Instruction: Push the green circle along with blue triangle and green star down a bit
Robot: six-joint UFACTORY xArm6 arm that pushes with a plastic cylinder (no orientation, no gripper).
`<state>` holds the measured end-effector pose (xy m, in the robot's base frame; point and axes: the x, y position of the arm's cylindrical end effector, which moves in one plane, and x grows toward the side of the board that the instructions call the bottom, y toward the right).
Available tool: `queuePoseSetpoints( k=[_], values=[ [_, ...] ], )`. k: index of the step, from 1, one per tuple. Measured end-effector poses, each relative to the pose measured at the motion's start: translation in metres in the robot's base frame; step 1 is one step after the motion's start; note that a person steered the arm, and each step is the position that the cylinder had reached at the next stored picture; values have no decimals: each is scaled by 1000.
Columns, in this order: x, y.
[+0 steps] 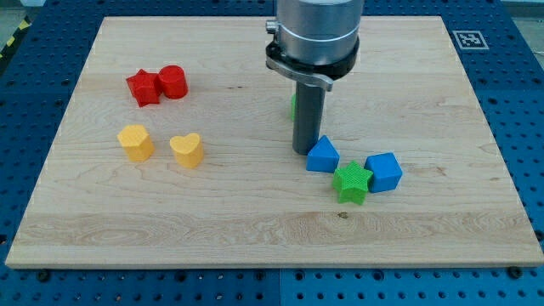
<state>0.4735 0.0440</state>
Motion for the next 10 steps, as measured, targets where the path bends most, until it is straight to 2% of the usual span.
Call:
queuePoseSetpoints(
  k=[2, 3, 4, 5, 6, 7, 9, 10],
  values=[
    [21, 25],
    [20, 14],
    [5, -27],
    [-33, -74],
    [-99, -83],
    [-118, -38],
    [-93, -28],
    [-88, 2]
  ],
)
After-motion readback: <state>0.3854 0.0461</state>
